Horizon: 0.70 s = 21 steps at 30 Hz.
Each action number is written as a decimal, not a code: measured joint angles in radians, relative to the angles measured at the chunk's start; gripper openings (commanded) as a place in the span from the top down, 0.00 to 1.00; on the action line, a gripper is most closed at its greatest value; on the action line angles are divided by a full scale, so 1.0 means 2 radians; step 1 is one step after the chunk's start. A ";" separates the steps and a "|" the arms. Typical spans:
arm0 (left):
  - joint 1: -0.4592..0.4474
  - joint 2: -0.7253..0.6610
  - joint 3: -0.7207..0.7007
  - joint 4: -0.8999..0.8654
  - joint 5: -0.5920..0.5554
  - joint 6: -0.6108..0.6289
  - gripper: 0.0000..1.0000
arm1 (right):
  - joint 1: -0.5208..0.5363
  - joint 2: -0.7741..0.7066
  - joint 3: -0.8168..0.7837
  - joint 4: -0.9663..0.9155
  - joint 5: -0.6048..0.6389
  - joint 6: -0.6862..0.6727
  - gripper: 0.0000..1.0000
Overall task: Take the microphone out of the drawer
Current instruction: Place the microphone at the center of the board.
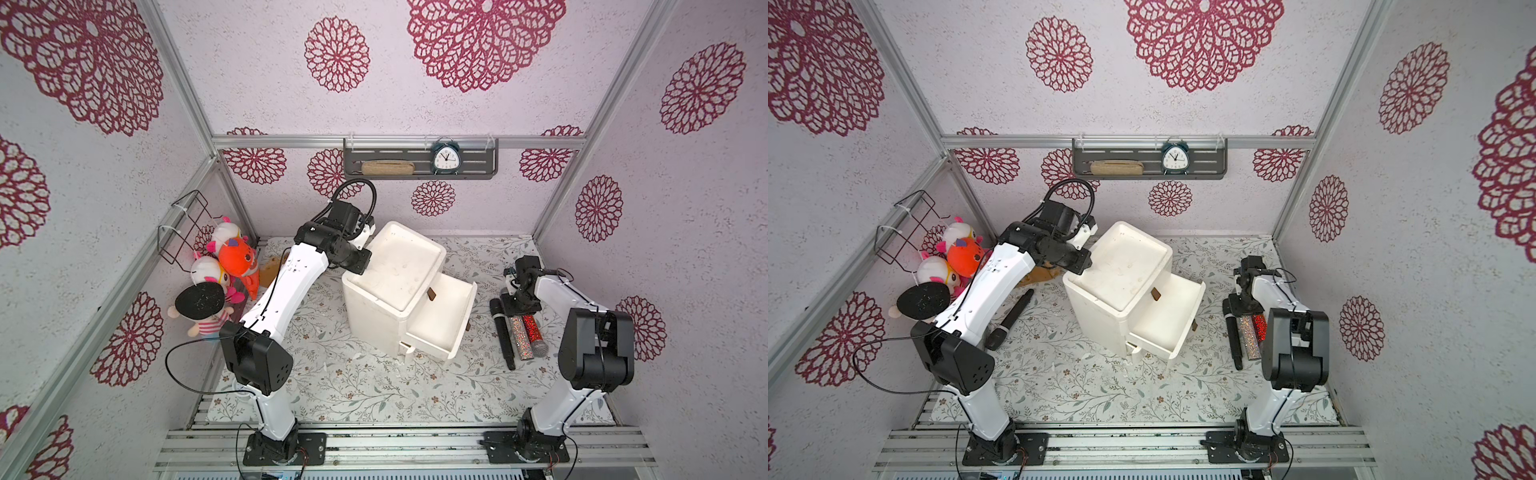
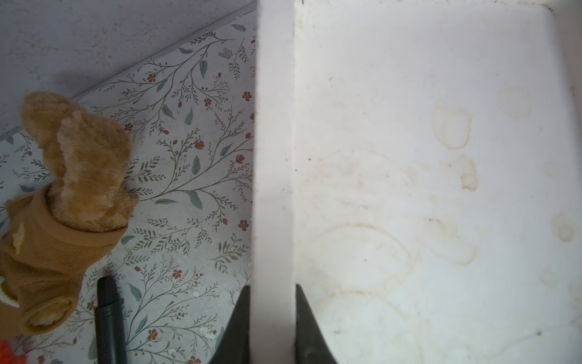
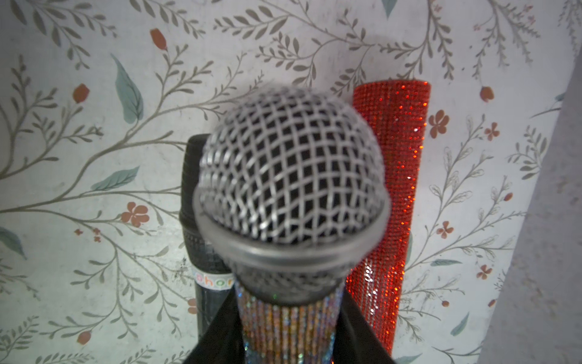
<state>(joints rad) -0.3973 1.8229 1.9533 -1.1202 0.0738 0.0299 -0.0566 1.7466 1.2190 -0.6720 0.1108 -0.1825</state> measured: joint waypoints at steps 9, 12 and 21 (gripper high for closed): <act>0.000 0.000 0.000 0.000 0.000 0.000 1.00 | 0.000 0.012 -0.014 0.003 0.008 0.001 0.85; 0.000 0.000 0.000 0.000 0.000 0.000 1.00 | 0.000 0.012 -0.016 0.006 0.009 0.002 0.81; 0.000 0.000 0.000 0.000 0.000 0.000 1.00 | 0.000 0.012 -0.017 0.009 0.009 0.010 0.64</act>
<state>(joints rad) -0.3973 1.8233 1.9533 -1.1202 0.0738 0.0296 -0.0566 1.7706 1.1851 -0.6544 0.1287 -0.1631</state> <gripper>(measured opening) 0.184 0.399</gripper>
